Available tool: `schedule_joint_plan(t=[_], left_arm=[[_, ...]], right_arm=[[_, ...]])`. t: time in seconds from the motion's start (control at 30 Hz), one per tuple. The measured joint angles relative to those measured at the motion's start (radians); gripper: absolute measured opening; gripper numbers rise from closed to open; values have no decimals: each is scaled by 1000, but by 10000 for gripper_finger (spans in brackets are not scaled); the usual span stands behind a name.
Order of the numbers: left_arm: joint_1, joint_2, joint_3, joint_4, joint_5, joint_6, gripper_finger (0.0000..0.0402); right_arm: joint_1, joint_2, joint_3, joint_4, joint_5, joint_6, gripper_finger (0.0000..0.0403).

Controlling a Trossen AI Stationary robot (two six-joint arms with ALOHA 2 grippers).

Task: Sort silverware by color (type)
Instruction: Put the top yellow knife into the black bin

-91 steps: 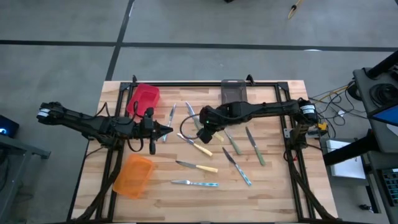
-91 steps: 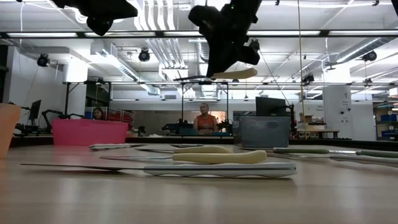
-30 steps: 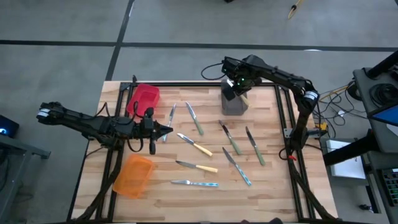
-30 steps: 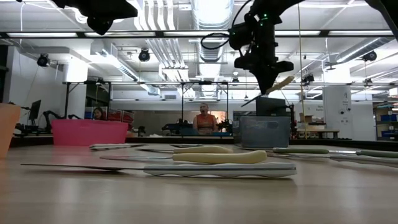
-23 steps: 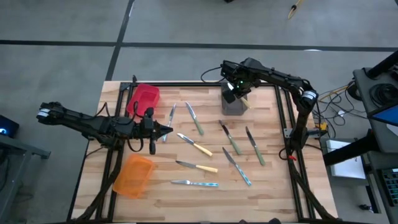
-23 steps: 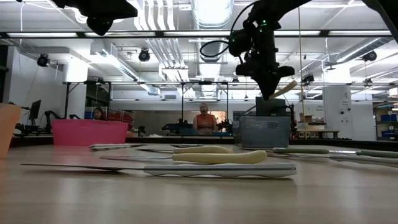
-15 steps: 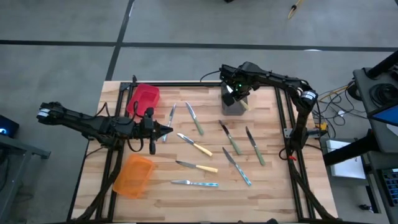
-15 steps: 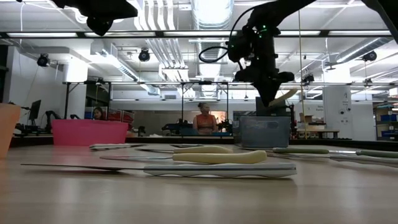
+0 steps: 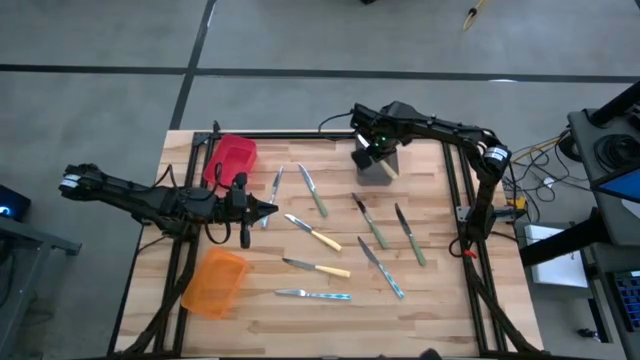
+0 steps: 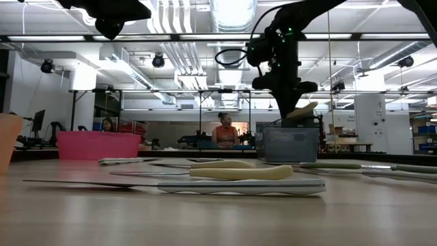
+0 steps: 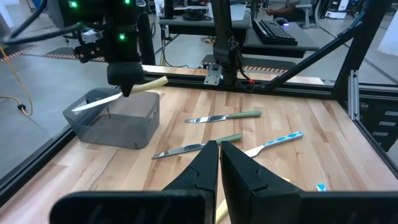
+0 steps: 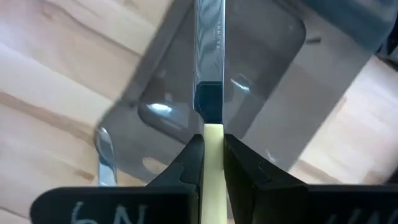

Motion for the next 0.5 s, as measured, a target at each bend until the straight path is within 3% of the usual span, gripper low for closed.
schedule_joint_plan(t=[0.5], left_arm=[[0, 0, 0, 0, 0, 0, 0]], right_arm=[[0, 57, 0, 34, 30, 0, 29]])
